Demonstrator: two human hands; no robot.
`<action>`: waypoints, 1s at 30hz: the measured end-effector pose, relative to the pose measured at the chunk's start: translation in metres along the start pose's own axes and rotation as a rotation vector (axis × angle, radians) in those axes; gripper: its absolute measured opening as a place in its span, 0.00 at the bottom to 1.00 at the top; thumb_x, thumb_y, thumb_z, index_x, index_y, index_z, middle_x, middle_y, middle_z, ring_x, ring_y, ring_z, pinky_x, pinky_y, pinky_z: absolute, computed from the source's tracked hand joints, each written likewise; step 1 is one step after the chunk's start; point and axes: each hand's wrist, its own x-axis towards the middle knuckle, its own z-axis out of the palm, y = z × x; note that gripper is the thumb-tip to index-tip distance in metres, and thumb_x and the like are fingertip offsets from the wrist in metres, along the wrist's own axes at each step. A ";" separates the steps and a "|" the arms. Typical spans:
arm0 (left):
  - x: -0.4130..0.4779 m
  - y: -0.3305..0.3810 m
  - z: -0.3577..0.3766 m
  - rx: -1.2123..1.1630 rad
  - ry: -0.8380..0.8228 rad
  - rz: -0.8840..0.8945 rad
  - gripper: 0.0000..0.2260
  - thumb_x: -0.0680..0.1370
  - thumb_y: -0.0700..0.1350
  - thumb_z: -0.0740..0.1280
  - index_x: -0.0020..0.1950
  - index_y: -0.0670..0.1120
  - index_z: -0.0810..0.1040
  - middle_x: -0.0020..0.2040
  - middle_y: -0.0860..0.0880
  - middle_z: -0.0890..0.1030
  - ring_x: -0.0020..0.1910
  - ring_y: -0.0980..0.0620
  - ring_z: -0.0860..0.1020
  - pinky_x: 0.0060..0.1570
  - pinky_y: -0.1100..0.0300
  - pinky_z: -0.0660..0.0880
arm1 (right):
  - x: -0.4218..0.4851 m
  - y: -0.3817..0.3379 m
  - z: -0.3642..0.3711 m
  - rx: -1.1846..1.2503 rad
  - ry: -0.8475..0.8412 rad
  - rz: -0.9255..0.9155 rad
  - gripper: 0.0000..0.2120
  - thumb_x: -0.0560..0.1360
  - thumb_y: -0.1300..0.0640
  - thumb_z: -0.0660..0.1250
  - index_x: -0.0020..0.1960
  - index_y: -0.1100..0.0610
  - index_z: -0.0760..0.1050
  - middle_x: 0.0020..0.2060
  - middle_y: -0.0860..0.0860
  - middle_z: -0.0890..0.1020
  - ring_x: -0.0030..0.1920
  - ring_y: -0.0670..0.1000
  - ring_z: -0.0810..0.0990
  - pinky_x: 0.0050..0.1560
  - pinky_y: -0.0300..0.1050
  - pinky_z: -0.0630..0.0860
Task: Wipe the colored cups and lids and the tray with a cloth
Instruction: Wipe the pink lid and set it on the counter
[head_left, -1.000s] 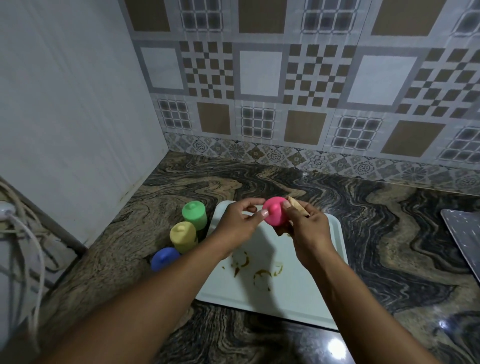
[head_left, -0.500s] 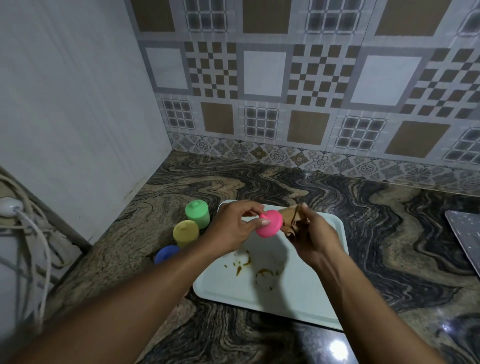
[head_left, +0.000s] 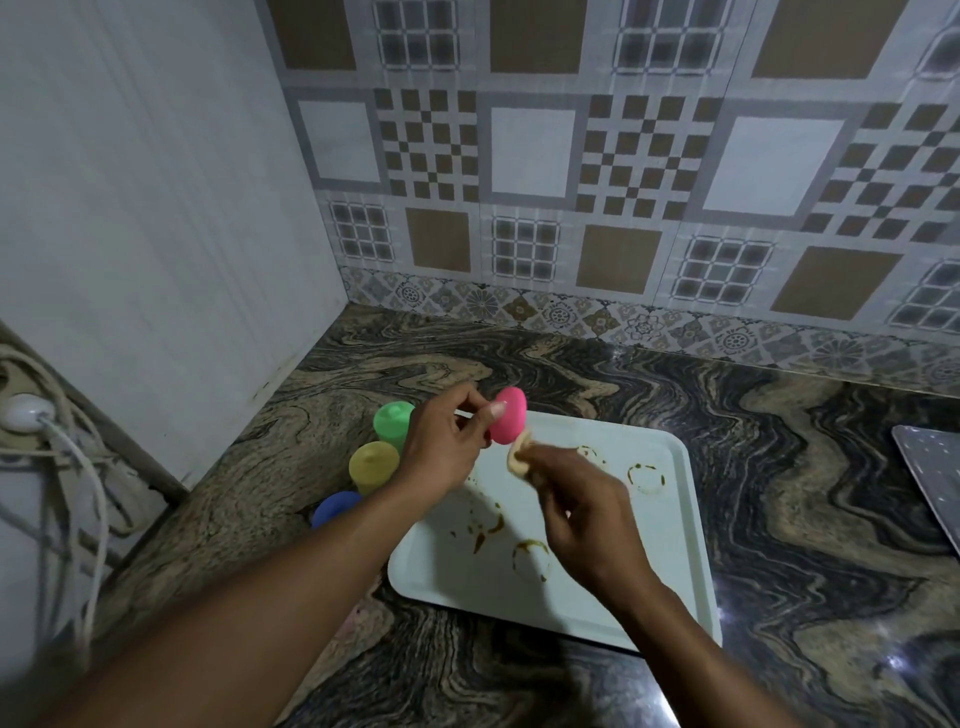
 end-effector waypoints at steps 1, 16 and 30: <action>0.002 0.001 -0.001 0.001 0.008 -0.014 0.10 0.78 0.51 0.70 0.40 0.50 0.75 0.44 0.50 0.83 0.37 0.48 0.85 0.45 0.40 0.81 | -0.004 -0.001 0.000 -0.003 -0.024 0.010 0.16 0.76 0.66 0.66 0.59 0.50 0.81 0.55 0.41 0.84 0.54 0.34 0.80 0.50 0.35 0.77; -0.002 0.010 0.006 0.061 -0.007 -0.060 0.11 0.82 0.51 0.65 0.40 0.54 0.72 0.45 0.48 0.84 0.32 0.50 0.83 0.33 0.48 0.82 | 0.009 -0.006 -0.004 -0.086 0.047 -0.133 0.17 0.73 0.70 0.69 0.59 0.59 0.83 0.59 0.53 0.83 0.60 0.51 0.81 0.54 0.49 0.80; 0.002 0.024 0.018 0.022 -0.153 -0.324 0.21 0.78 0.63 0.65 0.48 0.44 0.71 0.40 0.41 0.84 0.32 0.43 0.85 0.38 0.44 0.84 | 0.043 -0.018 0.003 0.676 0.225 0.727 0.04 0.80 0.63 0.68 0.49 0.64 0.79 0.30 0.59 0.81 0.28 0.57 0.76 0.28 0.49 0.74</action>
